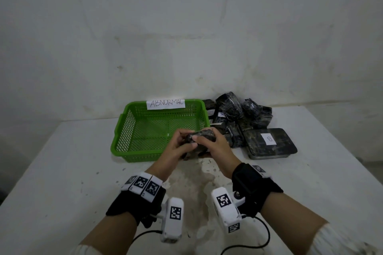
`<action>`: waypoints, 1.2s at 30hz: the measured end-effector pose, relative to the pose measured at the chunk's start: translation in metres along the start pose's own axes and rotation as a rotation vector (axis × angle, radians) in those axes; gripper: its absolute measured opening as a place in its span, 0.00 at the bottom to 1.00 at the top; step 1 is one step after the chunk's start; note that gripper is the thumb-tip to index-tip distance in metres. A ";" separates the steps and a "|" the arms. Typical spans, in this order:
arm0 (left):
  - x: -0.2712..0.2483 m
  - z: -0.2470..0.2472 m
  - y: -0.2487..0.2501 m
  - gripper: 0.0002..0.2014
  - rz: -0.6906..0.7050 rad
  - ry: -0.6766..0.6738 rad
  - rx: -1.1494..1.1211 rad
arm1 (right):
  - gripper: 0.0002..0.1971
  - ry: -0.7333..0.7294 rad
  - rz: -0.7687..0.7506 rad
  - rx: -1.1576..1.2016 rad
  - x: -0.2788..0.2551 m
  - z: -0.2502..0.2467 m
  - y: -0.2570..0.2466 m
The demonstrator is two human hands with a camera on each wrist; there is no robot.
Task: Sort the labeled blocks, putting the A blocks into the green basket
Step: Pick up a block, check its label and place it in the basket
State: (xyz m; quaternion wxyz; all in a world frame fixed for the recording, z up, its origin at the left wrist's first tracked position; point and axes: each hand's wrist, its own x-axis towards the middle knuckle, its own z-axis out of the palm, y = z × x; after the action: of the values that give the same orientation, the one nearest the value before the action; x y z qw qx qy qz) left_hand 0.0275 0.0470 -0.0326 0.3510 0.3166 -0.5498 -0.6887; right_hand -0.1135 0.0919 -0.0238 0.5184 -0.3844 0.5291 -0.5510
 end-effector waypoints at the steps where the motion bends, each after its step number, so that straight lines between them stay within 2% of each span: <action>1: 0.000 0.000 0.002 0.11 -0.023 -0.001 -0.028 | 0.09 -0.012 0.002 -0.014 0.000 -0.001 0.000; 3: 0.002 0.001 0.006 0.05 -0.041 0.031 -0.052 | 0.12 -0.040 0.018 -0.041 0.002 -0.002 -0.002; 5: 0.003 0.001 0.007 0.06 -0.038 0.067 -0.049 | 0.13 -0.064 0.051 -0.041 0.004 -0.002 -0.004; 10: 0.004 0.005 0.001 0.07 -0.023 0.075 -0.010 | 0.07 -0.049 0.037 -0.071 0.004 0.000 -0.004; 13: 0.006 0.008 -0.001 0.07 -0.014 0.119 0.033 | 0.11 -0.045 0.054 -0.100 0.003 0.001 -0.001; 18: 0.007 0.005 -0.003 0.08 -0.064 0.131 -0.023 | 0.17 -0.086 0.088 -0.049 0.001 -0.003 -0.003; 21: 0.004 0.005 -0.002 0.12 -0.075 0.100 0.008 | 0.17 -0.066 0.072 -0.134 0.001 -0.003 -0.003; 24: 0.005 0.005 -0.002 0.17 -0.075 0.181 0.084 | 0.21 -0.058 0.089 -0.202 0.002 -0.002 -0.006; 27: 0.004 -0.001 -0.006 0.20 -0.116 0.287 -0.012 | 0.24 -0.054 0.081 -0.352 0.006 -0.009 -0.012; 30: 0.006 -0.009 -0.011 0.14 -0.173 0.348 -0.133 | 0.22 -0.110 0.157 -0.484 0.006 -0.017 -0.023; 33: 0.012 -0.015 -0.016 0.10 -0.302 0.351 -0.295 | 0.22 -0.220 0.185 -0.365 0.001 -0.016 -0.026; 36: 0.015 -0.022 -0.017 0.21 -0.453 0.311 -0.418 | 0.22 -0.265 0.134 -0.192 0.000 -0.011 -0.018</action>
State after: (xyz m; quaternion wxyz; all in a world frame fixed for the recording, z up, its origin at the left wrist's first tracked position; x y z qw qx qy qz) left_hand 0.0348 0.0249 -0.0544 0.3261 0.4533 -0.2524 -0.7903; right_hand -0.1275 0.0919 -0.0079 0.5800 -0.4653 0.5307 -0.4067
